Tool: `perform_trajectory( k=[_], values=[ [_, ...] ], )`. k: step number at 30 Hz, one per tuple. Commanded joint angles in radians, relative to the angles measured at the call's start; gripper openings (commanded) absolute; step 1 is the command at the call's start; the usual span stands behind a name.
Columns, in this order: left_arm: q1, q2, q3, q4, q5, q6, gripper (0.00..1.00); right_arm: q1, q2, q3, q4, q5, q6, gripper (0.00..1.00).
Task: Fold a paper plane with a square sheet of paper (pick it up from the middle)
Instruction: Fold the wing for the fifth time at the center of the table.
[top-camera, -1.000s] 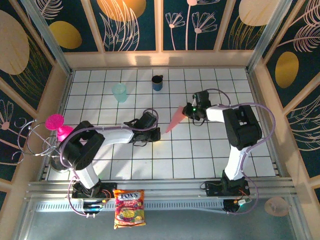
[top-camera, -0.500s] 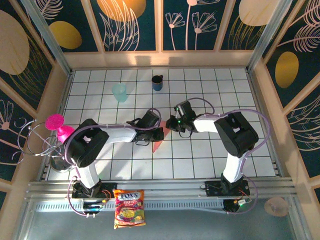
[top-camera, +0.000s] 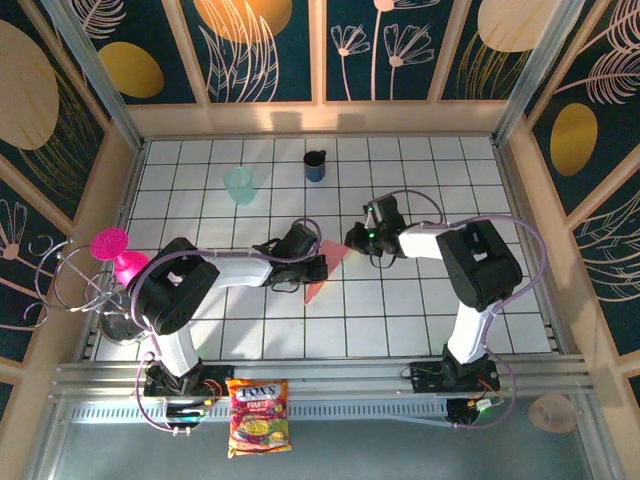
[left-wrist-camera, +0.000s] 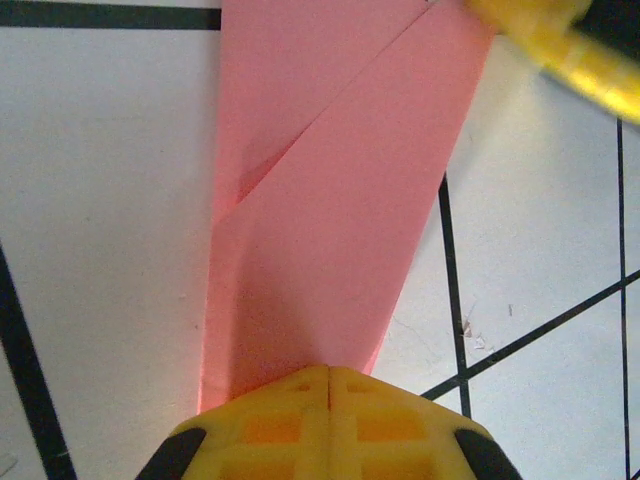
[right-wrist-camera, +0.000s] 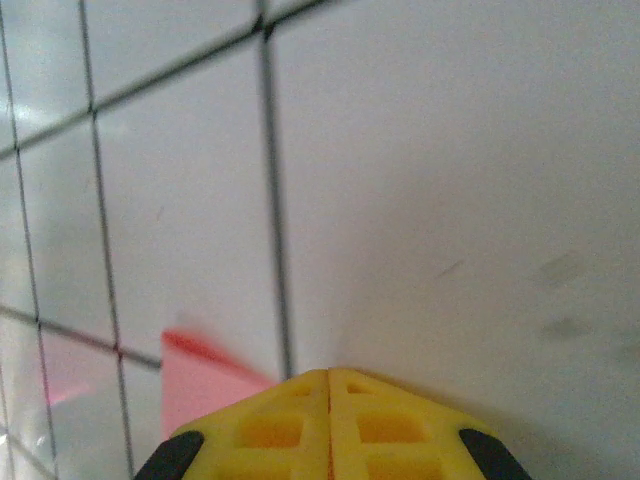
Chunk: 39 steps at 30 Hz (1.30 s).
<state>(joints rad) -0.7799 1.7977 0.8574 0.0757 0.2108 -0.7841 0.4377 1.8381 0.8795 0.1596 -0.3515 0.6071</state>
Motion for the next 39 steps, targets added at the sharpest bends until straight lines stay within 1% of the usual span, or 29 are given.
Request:
perform_trajectory(
  k=[1, 5, 9, 12, 14, 19, 23, 27, 30, 31, 35, 39],
  values=[
    [-0.004, 0.046, -0.064, -0.101, -0.007, -0.022, 0.00, -0.069, 0.030, -0.007, 0.061, 0.024, -0.050, 0.08],
    [-0.004, 0.042, -0.053, -0.096, 0.005, -0.016, 0.00, -0.084, -0.004, 0.007, 0.062, 0.020, -0.061, 0.09],
    [-0.003, 0.013, -0.008, -0.085, 0.027, -0.003, 0.00, -0.063, -0.081, -0.004, 0.032, 0.042, -0.063, 0.09],
    [-0.002, 0.003, 0.023, -0.085, 0.032, -0.002, 0.00, -0.023, -0.139, -0.031, 0.011, 0.055, -0.054, 0.10],
    [-0.003, 0.011, 0.026, -0.083, 0.026, -0.001, 0.00, 0.027, -0.156, -0.043, -0.010, 0.068, -0.045, 0.10],
    [-0.004, 0.045, 0.018, -0.092, 0.027, -0.004, 0.00, 0.138, -0.113, -0.043, -0.042, 0.081, -0.007, 0.10],
    [-0.003, 0.037, 0.006, -0.095, 0.020, -0.006, 0.00, 0.170, -0.050, -0.028, -0.043, 0.070, 0.006, 0.10],
    [-0.004, 0.031, -0.001, -0.102, 0.015, -0.004, 0.00, 0.154, -0.018, -0.005, -0.054, 0.091, -0.003, 0.09],
    [-0.003, 0.024, -0.012, -0.096, 0.016, -0.006, 0.00, 0.115, -0.006, -0.002, -0.038, 0.088, -0.006, 0.09],
    [-0.004, 0.023, -0.015, -0.093, 0.016, -0.007, 0.00, 0.075, 0.001, 0.001, -0.038, 0.088, -0.007, 0.09],
    [-0.003, 0.015, -0.018, -0.087, 0.019, -0.007, 0.00, -0.011, 0.028, 0.033, -0.060, 0.099, -0.013, 0.09],
    [-0.004, -0.005, -0.009, -0.077, 0.030, -0.009, 0.00, -0.036, 0.009, 0.068, -0.096, 0.108, -0.034, 0.09]
  ],
)
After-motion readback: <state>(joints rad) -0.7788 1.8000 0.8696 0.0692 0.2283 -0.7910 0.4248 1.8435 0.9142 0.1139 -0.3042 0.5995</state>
